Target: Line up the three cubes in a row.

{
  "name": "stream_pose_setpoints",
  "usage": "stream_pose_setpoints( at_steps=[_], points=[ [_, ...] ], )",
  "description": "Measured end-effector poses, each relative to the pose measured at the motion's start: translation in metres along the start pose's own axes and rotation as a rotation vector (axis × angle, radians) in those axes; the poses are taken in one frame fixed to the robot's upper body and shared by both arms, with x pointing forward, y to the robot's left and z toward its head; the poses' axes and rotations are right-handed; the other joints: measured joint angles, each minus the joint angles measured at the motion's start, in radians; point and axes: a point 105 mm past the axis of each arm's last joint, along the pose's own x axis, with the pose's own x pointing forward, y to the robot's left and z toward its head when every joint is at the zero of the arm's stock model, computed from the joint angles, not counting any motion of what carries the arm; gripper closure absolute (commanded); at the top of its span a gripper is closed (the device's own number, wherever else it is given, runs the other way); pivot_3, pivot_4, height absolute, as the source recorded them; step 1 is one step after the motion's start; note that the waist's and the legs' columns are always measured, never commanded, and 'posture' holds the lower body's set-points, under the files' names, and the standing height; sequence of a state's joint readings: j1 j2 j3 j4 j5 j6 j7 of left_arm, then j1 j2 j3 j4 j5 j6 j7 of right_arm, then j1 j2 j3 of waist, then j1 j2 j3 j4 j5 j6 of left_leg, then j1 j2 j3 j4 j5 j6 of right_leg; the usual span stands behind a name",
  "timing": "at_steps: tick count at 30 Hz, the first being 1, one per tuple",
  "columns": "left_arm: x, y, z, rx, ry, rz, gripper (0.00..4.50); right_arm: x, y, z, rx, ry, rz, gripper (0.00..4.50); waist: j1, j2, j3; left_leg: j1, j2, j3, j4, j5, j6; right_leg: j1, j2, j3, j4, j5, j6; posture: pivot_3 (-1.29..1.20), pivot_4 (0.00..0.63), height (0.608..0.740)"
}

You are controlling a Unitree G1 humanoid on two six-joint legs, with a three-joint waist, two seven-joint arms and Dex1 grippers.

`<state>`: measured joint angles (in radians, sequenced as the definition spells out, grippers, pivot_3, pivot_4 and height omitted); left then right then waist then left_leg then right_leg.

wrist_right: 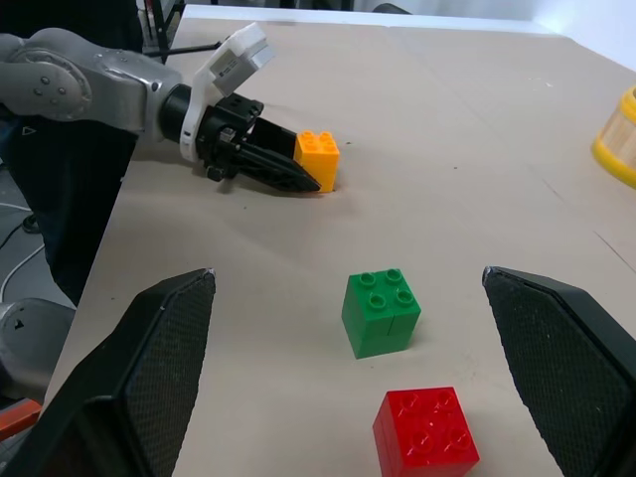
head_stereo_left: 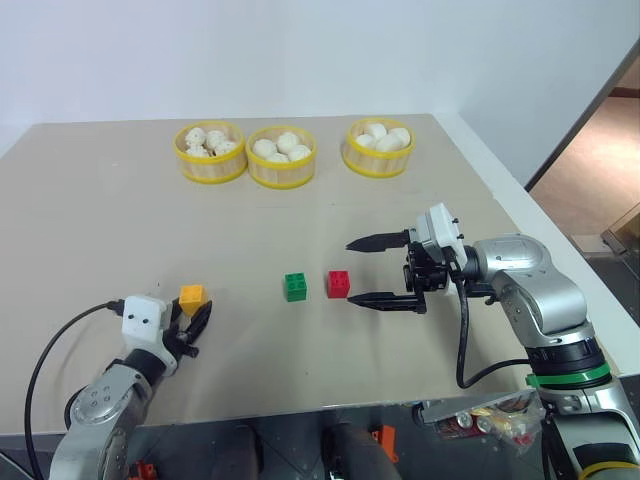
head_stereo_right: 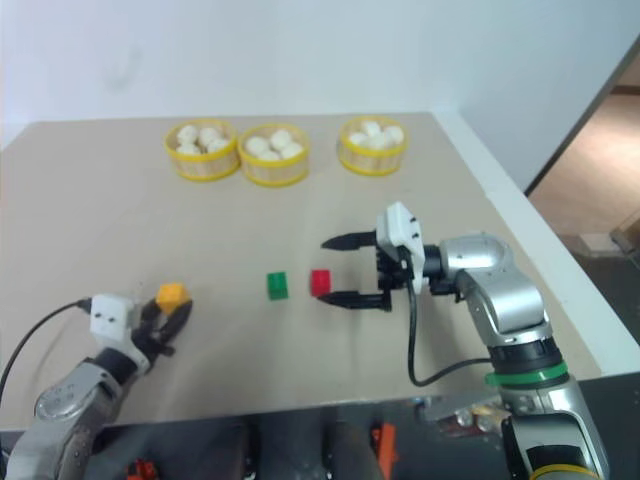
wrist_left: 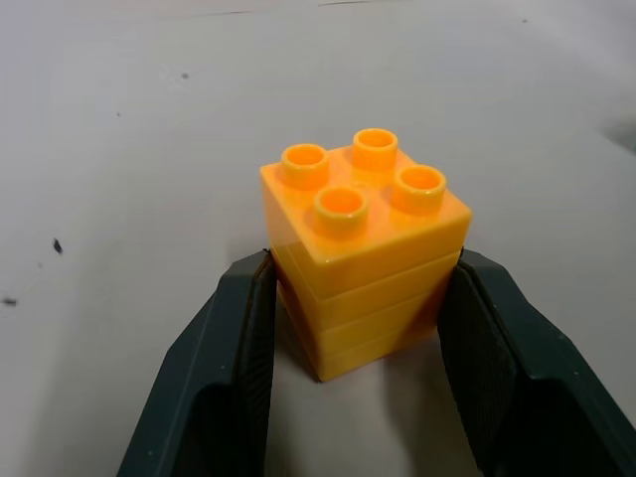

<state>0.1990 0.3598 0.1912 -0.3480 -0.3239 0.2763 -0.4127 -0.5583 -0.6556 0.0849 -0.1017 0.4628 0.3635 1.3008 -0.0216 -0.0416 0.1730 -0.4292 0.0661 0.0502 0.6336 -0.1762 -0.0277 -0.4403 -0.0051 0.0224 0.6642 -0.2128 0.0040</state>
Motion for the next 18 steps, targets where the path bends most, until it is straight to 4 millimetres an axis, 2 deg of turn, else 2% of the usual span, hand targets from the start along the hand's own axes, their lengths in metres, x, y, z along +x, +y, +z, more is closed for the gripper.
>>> stream_pose_setpoints(
  at_steps=[5,8,13,18],
  points=[
    [0.003,-0.001,0.003,0.108,0.003,-0.150,2.71,0.000,0.000,-0.001,0.007,0.005,0.000,0.00,0.000,0.000,0.000,-0.001,0.000,0.000,-0.001,0.000,0.000,-0.001,-0.001,0.000,0.000,0.000,0.000,0.00,0.150,0.740],
    [0.009,-0.011,0.005,0.179,0.002,-0.328,2.71,0.000,0.000,-0.001,0.025,0.006,0.005,0.00,0.002,0.000,0.000,-0.001,0.000,0.001,-0.001,0.000,-0.001,-0.001,-0.002,-0.001,-0.001,0.000,0.000,0.00,0.150,0.740],
    [0.022,-0.023,0.010,0.285,-0.004,-0.599,2.71,0.001,0.001,-0.003,0.049,0.011,0.011,0.00,0.001,0.001,0.000,-0.002,0.000,0.001,-0.001,0.000,-0.001,-0.001,-0.002,-0.002,-0.001,0.000,0.000,0.00,0.150,0.740],
    [0.040,-0.026,0.015,0.348,-0.014,-0.772,2.71,0.001,0.000,-0.002,0.051,0.014,0.010,0.00,0.004,0.001,0.000,-0.003,0.000,0.001,-0.001,0.000,0.000,-0.001,-0.002,-0.003,-0.001,-0.001,0.000,0.00,0.150,0.740]
  ],
)
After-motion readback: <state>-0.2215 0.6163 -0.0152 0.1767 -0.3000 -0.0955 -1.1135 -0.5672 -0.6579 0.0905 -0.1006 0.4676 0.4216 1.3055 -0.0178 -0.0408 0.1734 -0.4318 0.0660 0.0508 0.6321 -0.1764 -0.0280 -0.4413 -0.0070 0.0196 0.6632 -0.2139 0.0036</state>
